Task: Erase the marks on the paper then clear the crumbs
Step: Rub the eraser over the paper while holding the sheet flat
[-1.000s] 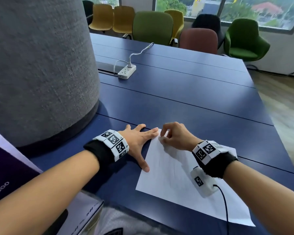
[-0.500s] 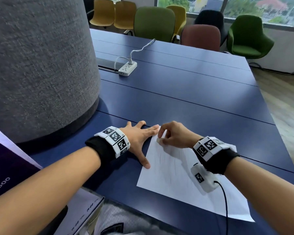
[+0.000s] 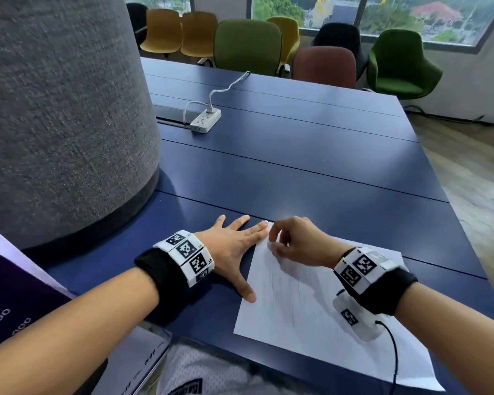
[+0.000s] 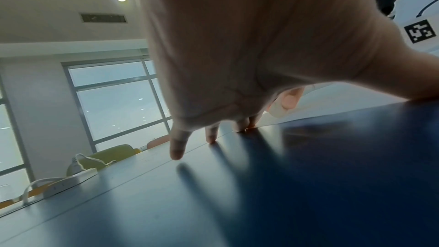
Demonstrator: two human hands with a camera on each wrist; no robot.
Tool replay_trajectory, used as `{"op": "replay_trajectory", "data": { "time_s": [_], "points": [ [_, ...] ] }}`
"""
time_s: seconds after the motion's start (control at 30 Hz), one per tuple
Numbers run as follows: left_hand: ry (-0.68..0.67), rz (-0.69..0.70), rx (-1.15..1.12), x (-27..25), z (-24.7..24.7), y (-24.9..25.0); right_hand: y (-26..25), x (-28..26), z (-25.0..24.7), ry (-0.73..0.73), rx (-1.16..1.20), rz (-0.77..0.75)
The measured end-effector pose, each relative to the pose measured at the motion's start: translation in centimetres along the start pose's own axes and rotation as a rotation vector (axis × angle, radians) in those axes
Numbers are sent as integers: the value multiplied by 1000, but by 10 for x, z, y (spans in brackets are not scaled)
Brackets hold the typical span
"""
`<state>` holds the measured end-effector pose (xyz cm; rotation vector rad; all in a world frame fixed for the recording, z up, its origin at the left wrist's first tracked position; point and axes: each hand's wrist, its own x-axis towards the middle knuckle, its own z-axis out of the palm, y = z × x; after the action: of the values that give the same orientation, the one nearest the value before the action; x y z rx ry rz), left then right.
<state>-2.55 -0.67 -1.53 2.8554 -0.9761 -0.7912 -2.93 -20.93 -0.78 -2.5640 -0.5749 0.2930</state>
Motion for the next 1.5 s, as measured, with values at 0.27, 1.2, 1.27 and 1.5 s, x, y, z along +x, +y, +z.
{"op": "replay_trajectory", "data": {
  "time_s": [0.27,1.2,1.27,1.5],
  "points": [
    [-23,38,-20,-9,14,16,8,-20,-2,36,-66,34],
    [-46,8,-35,-11,6,21,-13,-29,-2,-87,-178,-68],
    [-53,3,-25,-11,6,22,-14,-33,0,-95,-171,-86],
    [-55,2,-38,-11,5,23,-20,-33,-3,-120,-235,-47]
  ]
}}
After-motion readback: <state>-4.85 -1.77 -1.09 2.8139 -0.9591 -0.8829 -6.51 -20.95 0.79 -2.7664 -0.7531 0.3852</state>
